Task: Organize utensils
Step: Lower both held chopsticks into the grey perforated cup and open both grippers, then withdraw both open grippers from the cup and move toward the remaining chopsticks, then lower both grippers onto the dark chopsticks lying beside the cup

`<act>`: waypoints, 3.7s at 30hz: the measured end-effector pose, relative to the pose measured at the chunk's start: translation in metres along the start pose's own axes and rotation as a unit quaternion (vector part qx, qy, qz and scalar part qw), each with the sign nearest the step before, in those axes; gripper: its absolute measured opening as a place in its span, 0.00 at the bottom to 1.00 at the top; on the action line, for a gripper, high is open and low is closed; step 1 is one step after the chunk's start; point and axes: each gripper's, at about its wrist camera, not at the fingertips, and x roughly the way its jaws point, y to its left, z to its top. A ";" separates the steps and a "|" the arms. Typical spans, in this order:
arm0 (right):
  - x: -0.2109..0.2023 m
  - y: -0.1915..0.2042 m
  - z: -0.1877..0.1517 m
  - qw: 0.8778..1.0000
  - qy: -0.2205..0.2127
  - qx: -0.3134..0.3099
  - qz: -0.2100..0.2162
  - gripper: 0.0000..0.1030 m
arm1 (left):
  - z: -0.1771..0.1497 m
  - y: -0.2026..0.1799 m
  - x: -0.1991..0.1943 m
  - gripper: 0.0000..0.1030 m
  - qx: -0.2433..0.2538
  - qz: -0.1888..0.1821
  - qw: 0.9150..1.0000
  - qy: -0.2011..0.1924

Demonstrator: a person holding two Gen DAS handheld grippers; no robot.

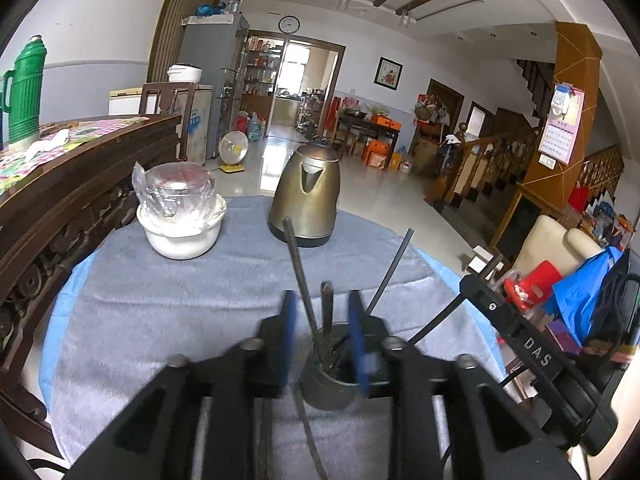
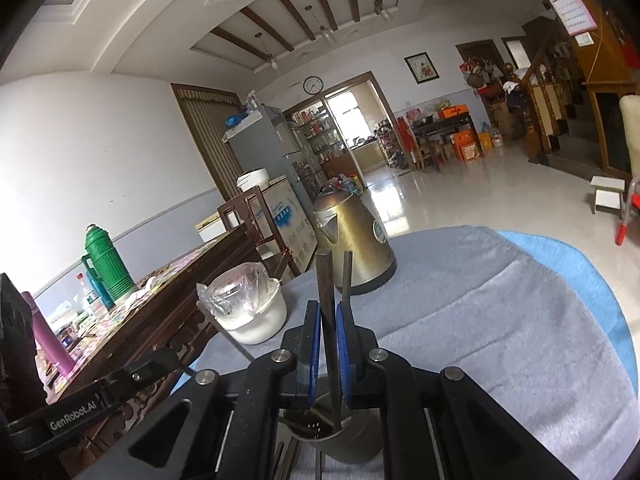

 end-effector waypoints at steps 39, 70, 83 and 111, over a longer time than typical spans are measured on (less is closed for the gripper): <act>-0.046 -0.101 -0.105 0.989 0.139 0.029 0.027 0.11 | -0.127 0.013 0.004 0.55 0.029 0.126 0.973 0.193; -0.094 -0.136 -0.092 0.992 0.113 0.039 0.044 0.11 | -0.123 -0.038 -0.050 0.58 0.090 0.213 0.940 0.250; -0.103 -0.128 -0.079 0.989 0.139 0.025 0.047 0.11 | -0.114 -0.028 -0.061 0.58 0.018 0.182 0.961 0.206; -0.026 -0.007 -0.112 0.958 0.274 -0.036 0.075 0.11 | -0.164 0.089 -0.070 0.63 -0.094 0.147 0.970 0.172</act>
